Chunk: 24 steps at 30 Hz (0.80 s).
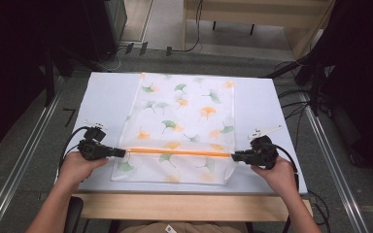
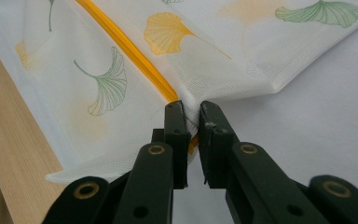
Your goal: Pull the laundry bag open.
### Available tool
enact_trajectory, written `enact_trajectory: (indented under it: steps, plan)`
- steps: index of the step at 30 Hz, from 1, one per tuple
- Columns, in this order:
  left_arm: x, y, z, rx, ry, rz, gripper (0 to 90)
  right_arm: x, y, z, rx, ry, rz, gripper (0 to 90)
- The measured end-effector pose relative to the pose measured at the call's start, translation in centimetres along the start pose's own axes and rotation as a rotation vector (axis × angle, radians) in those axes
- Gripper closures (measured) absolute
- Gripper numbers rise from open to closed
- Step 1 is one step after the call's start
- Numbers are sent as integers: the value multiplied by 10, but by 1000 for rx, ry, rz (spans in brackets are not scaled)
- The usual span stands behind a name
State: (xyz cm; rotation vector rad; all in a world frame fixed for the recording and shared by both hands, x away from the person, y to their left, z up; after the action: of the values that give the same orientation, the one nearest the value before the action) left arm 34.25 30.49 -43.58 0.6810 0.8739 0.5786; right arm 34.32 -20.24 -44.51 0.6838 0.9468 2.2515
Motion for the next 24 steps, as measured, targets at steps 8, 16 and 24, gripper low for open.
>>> enact_trajectory:
  steps: [8,16,24]
  plan:
    - [0,-1,0,1,5,-2,900,0,0,0,5,-4,-3,845]
    - [0,0,0,6,4,1,900,0,0,0,3,-2,-1,845]
    - [5,1,-2,13,15,28,900,0,0,0,0,0,0,844]
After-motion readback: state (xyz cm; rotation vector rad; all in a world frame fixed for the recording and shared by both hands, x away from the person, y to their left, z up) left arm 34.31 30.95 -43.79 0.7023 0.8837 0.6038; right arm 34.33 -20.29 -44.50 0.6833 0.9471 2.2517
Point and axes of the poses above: each handheld gripper's, and its own axes: y roughly backward along the jaws, z roughly out of its top, x roughly to its left, the point moved 1 cm from there along -y, roughly forward along the jaws, and after that the axes turned 4 degrees about -z, right-handed, at the moved point
